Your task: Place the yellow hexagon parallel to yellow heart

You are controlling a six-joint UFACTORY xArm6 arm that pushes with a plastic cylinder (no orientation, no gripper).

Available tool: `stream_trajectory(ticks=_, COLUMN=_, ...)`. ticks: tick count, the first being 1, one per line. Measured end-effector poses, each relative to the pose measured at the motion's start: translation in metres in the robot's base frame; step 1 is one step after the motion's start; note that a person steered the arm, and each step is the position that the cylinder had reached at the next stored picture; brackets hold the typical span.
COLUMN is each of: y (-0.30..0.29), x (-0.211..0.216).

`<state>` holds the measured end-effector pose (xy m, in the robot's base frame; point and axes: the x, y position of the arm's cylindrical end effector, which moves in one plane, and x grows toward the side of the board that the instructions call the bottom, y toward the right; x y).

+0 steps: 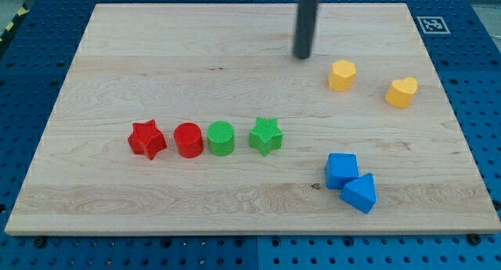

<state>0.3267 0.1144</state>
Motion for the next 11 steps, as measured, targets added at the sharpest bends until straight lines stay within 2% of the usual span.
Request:
stream_trajectory(ticks=1, y=0.053, x=0.011)
stream_trajectory(ticks=2, y=0.054, x=0.039)
stream_trajectory(ticks=4, y=0.044, x=0.047)
stream_trajectory(ticks=7, y=-0.013, x=0.047)
stream_trajectory(ticks=11, y=-0.018, x=0.076)
